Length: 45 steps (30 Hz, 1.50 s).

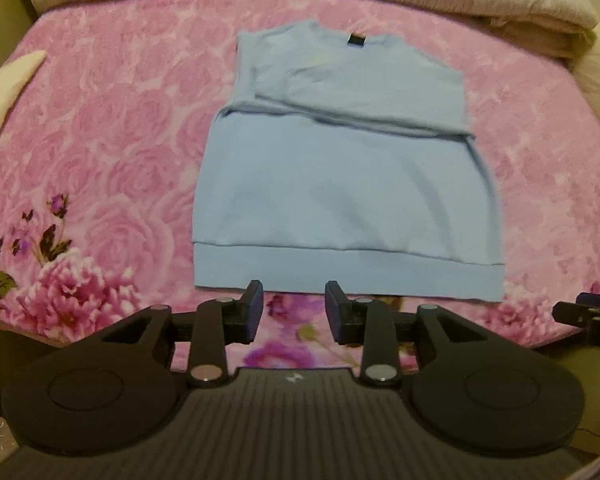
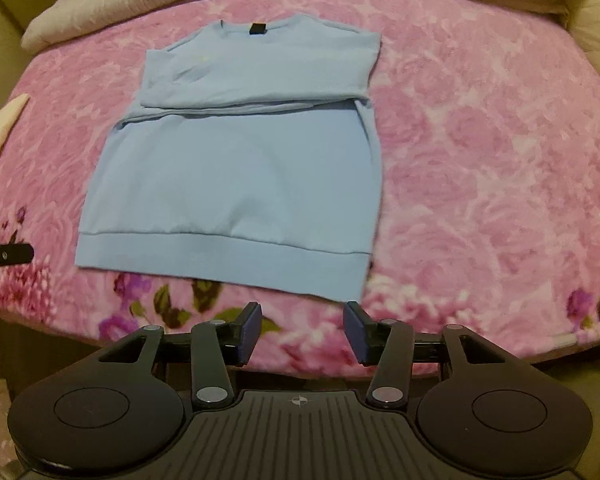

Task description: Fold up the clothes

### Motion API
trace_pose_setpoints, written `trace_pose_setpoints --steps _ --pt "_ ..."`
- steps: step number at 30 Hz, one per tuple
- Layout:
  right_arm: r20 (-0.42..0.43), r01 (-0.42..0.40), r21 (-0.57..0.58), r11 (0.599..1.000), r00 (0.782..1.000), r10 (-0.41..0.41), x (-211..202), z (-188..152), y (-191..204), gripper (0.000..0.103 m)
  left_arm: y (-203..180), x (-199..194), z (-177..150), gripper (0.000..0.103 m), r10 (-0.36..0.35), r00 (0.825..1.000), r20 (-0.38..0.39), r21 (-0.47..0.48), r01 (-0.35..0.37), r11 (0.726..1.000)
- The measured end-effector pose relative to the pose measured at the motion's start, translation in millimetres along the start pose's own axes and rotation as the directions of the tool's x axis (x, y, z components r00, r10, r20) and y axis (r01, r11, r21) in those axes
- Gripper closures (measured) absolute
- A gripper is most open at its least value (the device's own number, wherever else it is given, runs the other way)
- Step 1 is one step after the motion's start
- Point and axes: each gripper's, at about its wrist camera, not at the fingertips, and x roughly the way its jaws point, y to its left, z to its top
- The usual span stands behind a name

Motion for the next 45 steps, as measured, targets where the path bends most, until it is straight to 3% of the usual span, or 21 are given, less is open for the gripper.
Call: trace_pose_setpoints --steps 8,15,28,36,41,45 --pt "0.018 -0.019 -0.059 0.998 1.0 0.02 -20 -12 -18 0.052 -16 -29 -17 0.07 0.049 0.998 0.045 -0.037 -0.048 0.998" --pt "0.015 -0.039 -0.083 0.996 0.999 0.041 -25 -18 -26 0.052 -16 -32 -26 0.07 0.075 0.997 0.031 -0.061 -0.073 0.995" --pt "0.012 -0.019 -0.058 0.998 1.0 0.02 -18 -11 -20 0.052 -9 -11 -16 0.069 0.046 0.999 0.0 -0.023 -0.046 0.999" --pt "-0.027 0.003 -0.039 0.999 1.0 -0.004 2 -2 -2 0.052 27 13 1 0.066 0.051 0.999 -0.006 -0.012 -0.052 0.999" --pt "-0.089 0.016 0.003 1.0 0.996 -0.016 38 -6 -6 0.051 79 50 2 0.066 0.002 1.0 -0.002 -0.065 -0.002 0.998" --pt "-0.137 0.027 0.104 0.994 0.99 -0.012 74 -18 -32 0.051 123 93 -4 0.066 -0.061 0.998 -0.034 -0.118 0.057 0.991"
